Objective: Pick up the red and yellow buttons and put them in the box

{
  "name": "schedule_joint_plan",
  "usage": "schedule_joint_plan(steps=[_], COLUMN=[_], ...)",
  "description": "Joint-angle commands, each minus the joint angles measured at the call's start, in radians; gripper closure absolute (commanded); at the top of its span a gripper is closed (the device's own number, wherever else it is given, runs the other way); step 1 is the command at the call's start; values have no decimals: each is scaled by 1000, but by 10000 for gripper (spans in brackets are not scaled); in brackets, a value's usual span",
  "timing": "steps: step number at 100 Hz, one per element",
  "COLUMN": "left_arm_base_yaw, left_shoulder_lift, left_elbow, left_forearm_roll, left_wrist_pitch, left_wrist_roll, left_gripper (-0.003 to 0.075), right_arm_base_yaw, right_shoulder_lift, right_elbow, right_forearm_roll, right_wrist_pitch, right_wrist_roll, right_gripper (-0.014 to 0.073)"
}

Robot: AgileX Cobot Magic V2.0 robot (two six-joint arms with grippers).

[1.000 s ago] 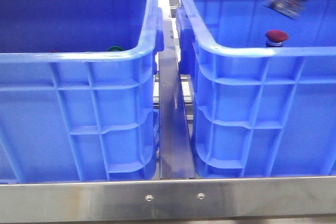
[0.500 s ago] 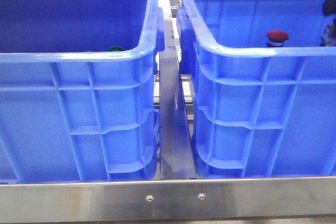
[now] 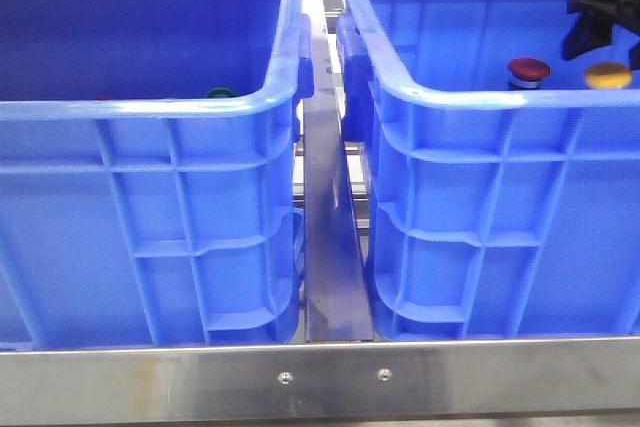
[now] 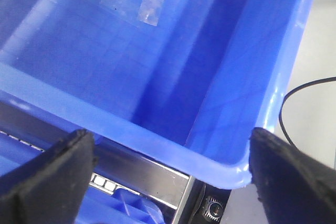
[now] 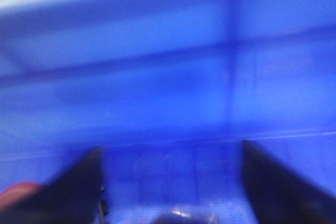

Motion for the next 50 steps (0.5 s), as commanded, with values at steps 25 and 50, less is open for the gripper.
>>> schedule_joint_plan(steps=[25, 50], left_arm_base_yaw=[-7, -1], left_shoulder_lift=[-47, -47], left_elbow=[-33, -33], left_forearm_roll=[-42, -38], left_wrist_pitch=[-48, -48], left_wrist_roll=[0, -5], left_gripper=[155, 176], right_arm_base_yaw=[-5, -5], right_shoulder_lift=[-124, -287], right_elbow=[-19, 98], right_forearm_roll=[22, 8], right_wrist_pitch=[-11, -20], right_wrist_roll=[-4, -4], right_gripper=[-38, -27])
